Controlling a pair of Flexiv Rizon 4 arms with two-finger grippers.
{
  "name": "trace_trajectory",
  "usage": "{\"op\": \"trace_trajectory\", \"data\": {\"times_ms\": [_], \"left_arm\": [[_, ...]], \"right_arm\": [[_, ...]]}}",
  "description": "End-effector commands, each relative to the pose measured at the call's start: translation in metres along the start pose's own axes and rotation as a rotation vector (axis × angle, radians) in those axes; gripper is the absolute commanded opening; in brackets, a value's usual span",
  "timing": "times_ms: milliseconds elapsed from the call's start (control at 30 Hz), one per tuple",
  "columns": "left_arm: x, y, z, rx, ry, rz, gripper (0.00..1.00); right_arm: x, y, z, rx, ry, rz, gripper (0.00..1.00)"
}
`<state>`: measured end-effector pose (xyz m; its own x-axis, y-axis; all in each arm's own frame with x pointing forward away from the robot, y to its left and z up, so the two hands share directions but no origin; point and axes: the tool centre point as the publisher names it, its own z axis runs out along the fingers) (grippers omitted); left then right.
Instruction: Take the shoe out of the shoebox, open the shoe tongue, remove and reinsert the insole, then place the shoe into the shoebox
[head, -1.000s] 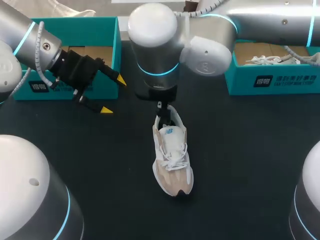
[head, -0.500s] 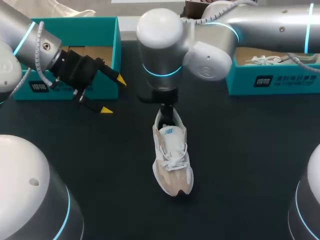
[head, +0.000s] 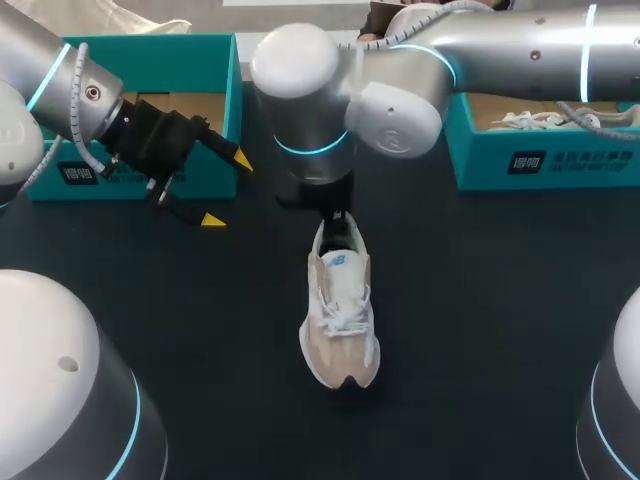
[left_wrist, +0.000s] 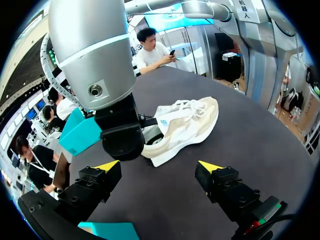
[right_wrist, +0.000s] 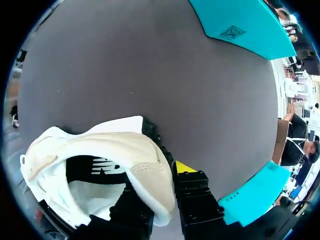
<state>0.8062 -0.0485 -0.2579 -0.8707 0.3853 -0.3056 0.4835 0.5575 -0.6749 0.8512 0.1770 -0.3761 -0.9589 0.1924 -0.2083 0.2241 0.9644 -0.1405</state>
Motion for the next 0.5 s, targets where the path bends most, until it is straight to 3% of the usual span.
{"op": "trace_trajectory", "data": {"times_ms": [33, 67, 267, 500], "left_arm": [[0.000, 0.000, 0.000, -0.003, 0.002, 0.000, 1.00], [0.000, 0.000, 0.000, -0.003, 0.002, 0.000, 1.00], [0.000, 0.000, 0.000, -0.003, 0.002, 0.000, 1.00], [0.000, 0.000, 0.000, -0.003, 0.002, 0.000, 1.00]], "right_arm": [[0.001, -0.007, -0.025, 0.018, -0.008, 0.050, 0.00], [-0.001, -0.012, -0.033, 0.047, -0.014, 0.053, 0.00], [-0.023, -0.033, -0.114, 0.050, -0.078, 0.011, 0.00], [-0.060, -0.064, -0.193, -0.006, -0.158, 0.013, 0.00]]}}
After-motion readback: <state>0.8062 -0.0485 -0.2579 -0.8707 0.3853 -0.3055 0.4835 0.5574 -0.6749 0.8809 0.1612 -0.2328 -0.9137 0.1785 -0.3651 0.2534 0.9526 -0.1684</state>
